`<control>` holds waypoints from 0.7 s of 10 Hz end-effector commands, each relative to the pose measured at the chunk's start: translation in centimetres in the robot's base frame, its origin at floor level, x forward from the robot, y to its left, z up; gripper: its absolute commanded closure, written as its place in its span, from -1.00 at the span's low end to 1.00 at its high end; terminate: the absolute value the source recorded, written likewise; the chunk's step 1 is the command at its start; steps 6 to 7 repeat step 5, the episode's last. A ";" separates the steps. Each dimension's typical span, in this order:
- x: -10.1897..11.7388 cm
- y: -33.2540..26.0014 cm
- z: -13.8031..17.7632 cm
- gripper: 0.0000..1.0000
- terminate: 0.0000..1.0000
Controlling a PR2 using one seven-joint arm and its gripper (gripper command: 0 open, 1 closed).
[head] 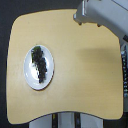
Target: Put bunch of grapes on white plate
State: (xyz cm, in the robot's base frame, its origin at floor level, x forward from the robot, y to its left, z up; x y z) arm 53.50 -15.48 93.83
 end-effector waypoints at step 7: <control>-2.9 -9.5 -2.8 -1.00 1.00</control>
